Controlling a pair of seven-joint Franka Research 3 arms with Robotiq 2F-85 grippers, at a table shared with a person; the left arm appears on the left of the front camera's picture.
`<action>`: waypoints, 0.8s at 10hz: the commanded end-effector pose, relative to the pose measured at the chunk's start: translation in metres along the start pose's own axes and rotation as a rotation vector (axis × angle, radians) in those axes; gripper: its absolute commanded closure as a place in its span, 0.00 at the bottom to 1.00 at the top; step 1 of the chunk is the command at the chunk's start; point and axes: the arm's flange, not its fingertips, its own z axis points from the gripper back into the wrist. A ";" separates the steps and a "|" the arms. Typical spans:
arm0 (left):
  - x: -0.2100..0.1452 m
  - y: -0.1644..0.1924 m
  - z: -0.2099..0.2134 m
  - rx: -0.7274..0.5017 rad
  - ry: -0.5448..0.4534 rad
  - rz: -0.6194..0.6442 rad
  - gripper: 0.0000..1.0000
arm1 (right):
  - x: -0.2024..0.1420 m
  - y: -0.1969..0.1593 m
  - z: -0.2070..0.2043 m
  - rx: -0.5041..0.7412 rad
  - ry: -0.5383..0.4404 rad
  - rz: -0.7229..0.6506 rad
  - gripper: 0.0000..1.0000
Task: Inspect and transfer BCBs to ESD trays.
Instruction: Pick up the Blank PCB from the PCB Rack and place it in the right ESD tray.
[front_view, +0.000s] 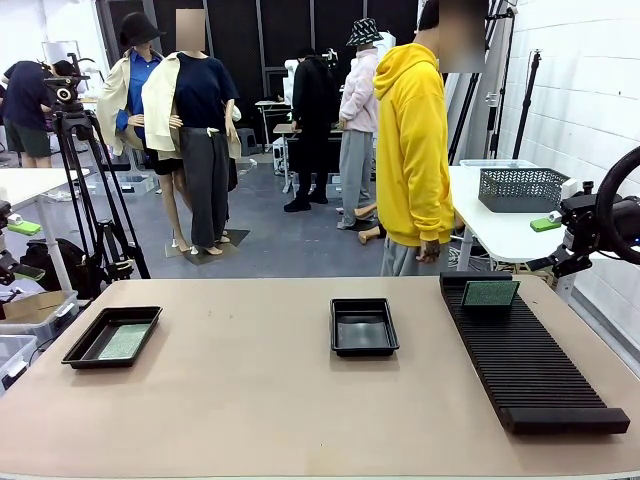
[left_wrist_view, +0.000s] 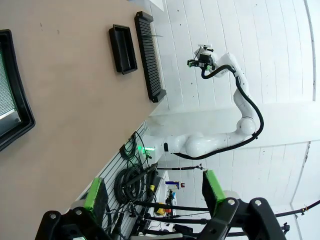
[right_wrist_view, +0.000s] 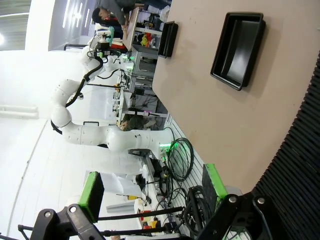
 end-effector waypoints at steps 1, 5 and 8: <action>0.000 0.001 0.001 0.010 -0.006 0.001 0.00 | -0.007 0.018 0.000 -0.060 -0.079 0.079 0.00; 0.000 0.001 0.001 0.010 -0.006 0.001 0.00 | 0.067 0.036 -0.014 -0.386 0.001 0.283 0.00; 0.000 0.001 0.001 0.010 -0.006 0.001 0.00 | 0.136 0.044 -0.033 -0.762 0.314 0.510 0.00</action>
